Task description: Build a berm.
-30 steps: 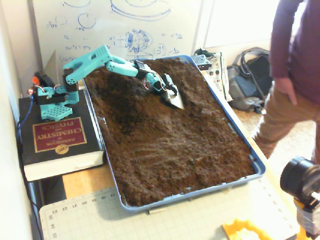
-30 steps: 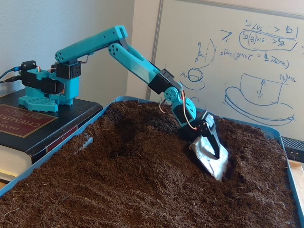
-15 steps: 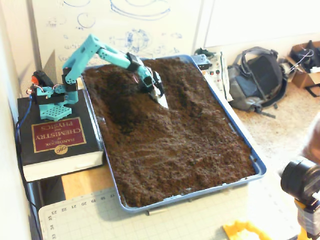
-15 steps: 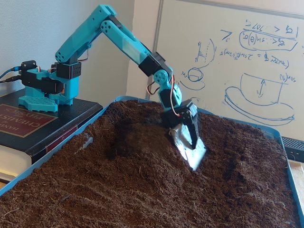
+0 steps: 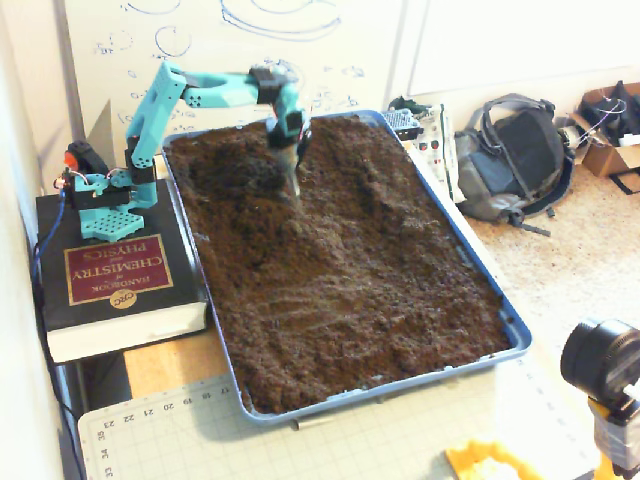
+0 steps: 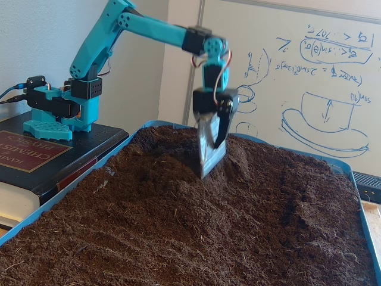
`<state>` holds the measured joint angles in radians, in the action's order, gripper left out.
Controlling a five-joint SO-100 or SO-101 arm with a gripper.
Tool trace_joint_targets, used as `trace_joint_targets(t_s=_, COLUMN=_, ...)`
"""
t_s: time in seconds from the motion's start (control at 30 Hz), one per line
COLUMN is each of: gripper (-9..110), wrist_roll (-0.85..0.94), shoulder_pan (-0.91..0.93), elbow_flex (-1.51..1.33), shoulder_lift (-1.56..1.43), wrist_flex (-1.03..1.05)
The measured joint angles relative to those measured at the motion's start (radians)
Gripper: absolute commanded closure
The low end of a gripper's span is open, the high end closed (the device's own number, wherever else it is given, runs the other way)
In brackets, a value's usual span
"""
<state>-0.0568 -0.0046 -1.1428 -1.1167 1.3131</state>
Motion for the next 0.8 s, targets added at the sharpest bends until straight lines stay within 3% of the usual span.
trace_joint_targets(t_s=0.17, gripper=101, wrist_roll=0.115, shoulder_pan=0.064, elbow_flex=0.161, shoulder_lift=-0.020, wrist_flex=0.356)
trace_joint_targets(t_s=0.4, gripper=101, wrist_roll=0.290, shoulder_pan=0.011, elbow_flex=-0.156, shoulder_lift=-0.037, wrist_flex=0.356)
trace_joint_targets(t_s=0.57, gripper=101, wrist_roll=0.307, shoulder_pan=0.005, elbow_flex=-0.463, shoulder_lift=-0.160, wrist_flex=0.225)
trace_joint_targets(t_s=0.8, gripper=101, wrist_roll=0.314, shoulder_pan=-0.035, elbow_flex=-0.946, shoulder_lift=-0.480, wrist_flex=-0.186)
